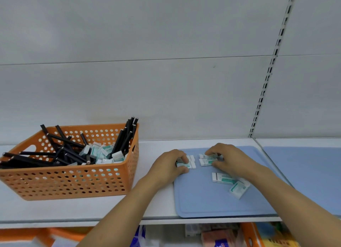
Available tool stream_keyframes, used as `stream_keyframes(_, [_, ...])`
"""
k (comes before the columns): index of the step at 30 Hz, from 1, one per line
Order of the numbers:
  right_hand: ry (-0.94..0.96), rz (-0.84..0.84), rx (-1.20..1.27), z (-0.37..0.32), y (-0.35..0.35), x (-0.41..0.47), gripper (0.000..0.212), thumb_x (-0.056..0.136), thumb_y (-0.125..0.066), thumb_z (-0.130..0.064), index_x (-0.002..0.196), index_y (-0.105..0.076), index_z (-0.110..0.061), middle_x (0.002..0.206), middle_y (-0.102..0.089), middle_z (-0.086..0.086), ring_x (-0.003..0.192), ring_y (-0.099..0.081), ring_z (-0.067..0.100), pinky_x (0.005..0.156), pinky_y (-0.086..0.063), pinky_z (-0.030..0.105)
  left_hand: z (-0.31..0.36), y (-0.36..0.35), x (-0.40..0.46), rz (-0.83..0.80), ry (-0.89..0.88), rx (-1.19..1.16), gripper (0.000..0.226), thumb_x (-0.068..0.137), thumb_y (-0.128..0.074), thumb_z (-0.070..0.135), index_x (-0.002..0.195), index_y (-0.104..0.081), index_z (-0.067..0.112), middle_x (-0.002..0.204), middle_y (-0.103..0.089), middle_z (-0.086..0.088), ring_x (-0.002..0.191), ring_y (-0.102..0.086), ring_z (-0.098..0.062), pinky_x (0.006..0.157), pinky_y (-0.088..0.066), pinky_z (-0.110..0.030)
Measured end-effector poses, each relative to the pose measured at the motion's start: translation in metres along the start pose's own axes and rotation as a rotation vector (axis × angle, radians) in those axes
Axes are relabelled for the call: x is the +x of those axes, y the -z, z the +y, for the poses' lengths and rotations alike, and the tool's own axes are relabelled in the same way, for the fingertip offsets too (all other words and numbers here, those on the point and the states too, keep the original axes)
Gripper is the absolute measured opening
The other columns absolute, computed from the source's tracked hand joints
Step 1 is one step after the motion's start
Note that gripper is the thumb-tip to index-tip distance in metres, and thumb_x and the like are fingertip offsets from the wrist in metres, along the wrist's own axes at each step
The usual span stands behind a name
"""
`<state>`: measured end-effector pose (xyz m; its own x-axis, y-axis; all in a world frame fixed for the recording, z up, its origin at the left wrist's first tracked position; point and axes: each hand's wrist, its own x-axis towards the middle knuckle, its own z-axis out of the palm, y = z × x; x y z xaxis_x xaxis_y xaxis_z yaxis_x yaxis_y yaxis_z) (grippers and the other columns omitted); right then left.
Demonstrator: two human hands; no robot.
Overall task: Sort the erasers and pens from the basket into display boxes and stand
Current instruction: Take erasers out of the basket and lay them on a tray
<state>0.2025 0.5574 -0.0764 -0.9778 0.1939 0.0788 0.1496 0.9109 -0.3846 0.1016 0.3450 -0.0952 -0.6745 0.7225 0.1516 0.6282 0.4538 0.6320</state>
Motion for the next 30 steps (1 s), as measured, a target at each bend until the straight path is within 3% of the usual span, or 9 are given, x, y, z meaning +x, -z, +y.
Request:
stream_keyframes(6, [0.095, 0.005, -0.069, -0.004, -0.011, 0.002, 0.035, 0.098, -0.053, -0.027, 0.132, -0.059, -0.023, 0.140, -0.053, -0.007, 0.128, -0.047, 0.016, 0.104, -0.039, 0.031, 0.002, -0.006, 0.009, 0.033, 0.029, 0.029, 0.015, 0.091, -0.062, 0.020, 0.106, -0.061, 0.020, 0.132, -0.058, 0.008, 0.114, -0.054, -0.011, 0.098, -0.042, -0.027])
stream_keyframes(11, [0.140, -0.080, -0.216, -0.006, -0.008, -0.003, 0.038, 0.103, -0.040, -0.026, 0.140, -0.048, -0.032, 0.152, -0.037, -0.011, 0.137, -0.036, 0.012, 0.108, -0.034, 0.030, 0.001, -0.007, 0.005, 0.003, 0.063, -0.061, 0.021, 0.096, -0.052, 0.008, 0.114, -0.059, 0.016, 0.135, -0.054, 0.005, 0.116, -0.048, -0.006, 0.099, -0.036, -0.019])
stream_keyframes(14, [0.069, 0.014, -0.034, 0.000, -0.008, -0.008, 0.040, 0.101, -0.046, -0.028, 0.141, -0.046, -0.032, 0.150, -0.039, -0.012, 0.137, -0.036, 0.011, 0.110, -0.027, 0.022, 0.007, -0.007, 0.002, 0.043, 0.070, 0.040, 0.027, 0.097, -0.052, 0.012, 0.122, -0.056, 0.019, 0.141, -0.050, 0.003, 0.136, -0.037, -0.015, 0.110, -0.029, -0.025])
stream_keyframes(17, [-0.001, 0.132, 0.269, 0.010, 0.011, -0.030, 0.036, 0.096, -0.056, -0.021, 0.129, -0.055, -0.035, 0.139, -0.048, -0.015, 0.129, -0.044, 0.008, 0.101, -0.032, 0.017, 0.032, -0.015, -0.011, 0.077, -0.069, 0.095, 0.038, 0.097, -0.054, 0.024, 0.135, -0.050, 0.023, 0.145, -0.045, 0.007, 0.137, -0.034, -0.012, 0.108, -0.021, -0.017])
stream_keyframes(20, [-0.053, -0.120, 0.289, 0.025, 0.035, -0.065, 0.029, 0.083, -0.073, -0.028, 0.105, -0.065, -0.044, 0.116, -0.055, -0.023, 0.108, -0.051, -0.004, 0.089, -0.042, 0.018, 0.065, -0.040, -0.021, -0.096, -0.186, 0.049, 0.042, 0.097, -0.055, 0.028, 0.139, -0.048, 0.026, 0.142, -0.048, 0.007, 0.130, -0.041, -0.011, 0.107, -0.028, -0.021])
stream_keyframes(23, [-0.096, -0.303, 0.226, 0.034, 0.039, -0.090, 0.036, 0.073, -0.079, -0.033, 0.102, -0.065, -0.047, 0.109, -0.056, -0.022, 0.102, -0.052, -0.005, 0.085, -0.044, 0.021, 0.077, -0.055, -0.019, -0.112, -0.213, 0.144, 0.037, 0.094, -0.059, 0.027, 0.130, -0.057, 0.024, 0.128, -0.057, 0.000, 0.121, -0.047, -0.018, 0.103, -0.037, -0.033])
stream_keyframes(27, [-0.050, -0.081, 0.260, 0.025, 0.025, -0.087, 0.022, 0.075, -0.081, -0.023, 0.089, -0.068, -0.034, 0.091, -0.061, -0.006, 0.079, -0.055, 0.004, 0.070, -0.043, 0.014, 0.062, -0.041, -0.026, 0.002, -0.198, 0.303, 0.026, 0.093, -0.058, 0.029, 0.119, -0.061, 0.027, 0.114, -0.057, 0.003, 0.111, -0.049, -0.017, 0.097, -0.035, -0.034])
stream_keyframes(30, [0.018, 0.010, 0.222, 0.016, 0.006, -0.071, 0.019, 0.081, -0.076, -0.026, 0.089, -0.063, -0.037, 0.103, -0.055, -0.007, 0.092, -0.050, 0.006, 0.075, -0.036, 0.014, 0.038, -0.024, -0.032, 0.094, -0.132, 0.401, 0.025, 0.095, -0.054, 0.029, 0.119, -0.060, 0.031, 0.124, -0.049, 0.008, 0.120, -0.041, -0.014, 0.099, -0.034, -0.029])
